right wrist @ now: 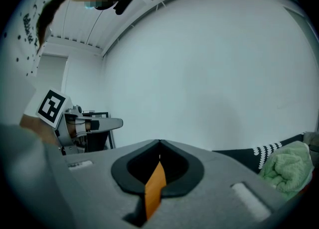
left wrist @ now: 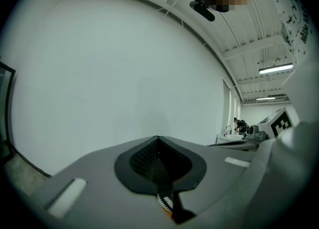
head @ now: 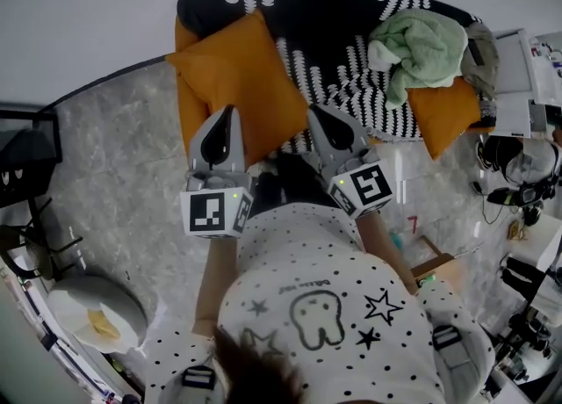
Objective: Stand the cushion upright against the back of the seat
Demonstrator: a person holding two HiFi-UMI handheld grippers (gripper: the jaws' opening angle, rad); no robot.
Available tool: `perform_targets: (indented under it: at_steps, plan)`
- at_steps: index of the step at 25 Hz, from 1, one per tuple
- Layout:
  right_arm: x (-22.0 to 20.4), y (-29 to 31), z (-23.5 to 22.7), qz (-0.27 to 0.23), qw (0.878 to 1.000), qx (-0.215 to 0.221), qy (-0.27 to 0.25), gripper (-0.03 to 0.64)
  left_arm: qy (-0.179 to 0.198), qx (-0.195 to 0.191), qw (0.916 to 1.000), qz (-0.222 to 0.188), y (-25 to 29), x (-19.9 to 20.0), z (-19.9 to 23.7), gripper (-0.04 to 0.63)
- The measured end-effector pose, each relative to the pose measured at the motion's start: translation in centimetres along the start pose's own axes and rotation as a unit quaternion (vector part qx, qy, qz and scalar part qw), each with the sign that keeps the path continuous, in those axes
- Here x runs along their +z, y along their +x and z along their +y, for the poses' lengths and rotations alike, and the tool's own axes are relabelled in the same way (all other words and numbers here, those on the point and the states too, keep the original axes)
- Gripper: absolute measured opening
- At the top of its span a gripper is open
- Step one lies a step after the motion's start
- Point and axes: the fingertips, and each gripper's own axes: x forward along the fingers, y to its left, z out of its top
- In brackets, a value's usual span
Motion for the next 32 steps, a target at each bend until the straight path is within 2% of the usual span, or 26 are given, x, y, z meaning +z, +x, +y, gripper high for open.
perform_targets:
  at_steps: [6,13,21,27,32]
  plan:
    - [0.3,2.8,-2.0,0.002,0.999,0.032,-0.001,-0.002,0.003,0.029,0.9995,-0.013,2.6,0.8,0.9,-0.009]
    - [1.2,6.8,-6.4,0.002,0.998,0.065,-0.007,-0.003,0.012,0.064,0.9975,-0.027,7.3,1.7,1.9,-0.009]
    - [1.9,10.0,-10.3,0.004,0.996,0.087,-0.003,-0.003,0.022,0.085,0.9956,-0.032,11.3,2.1,1.8,-0.009]
    - [1.8,11.3,-10.5,0.006,0.993,0.117,-0.004,-0.002,0.022,0.089,0.9956,-0.022,12.6,1.5,1.3,-0.009]
    - [1.5,11.7,-10.3,0.018,0.993,0.119,0.01,-0.003,0.02,0.099,0.9947,-0.016,12.3,1.9,2.2,-0.009]
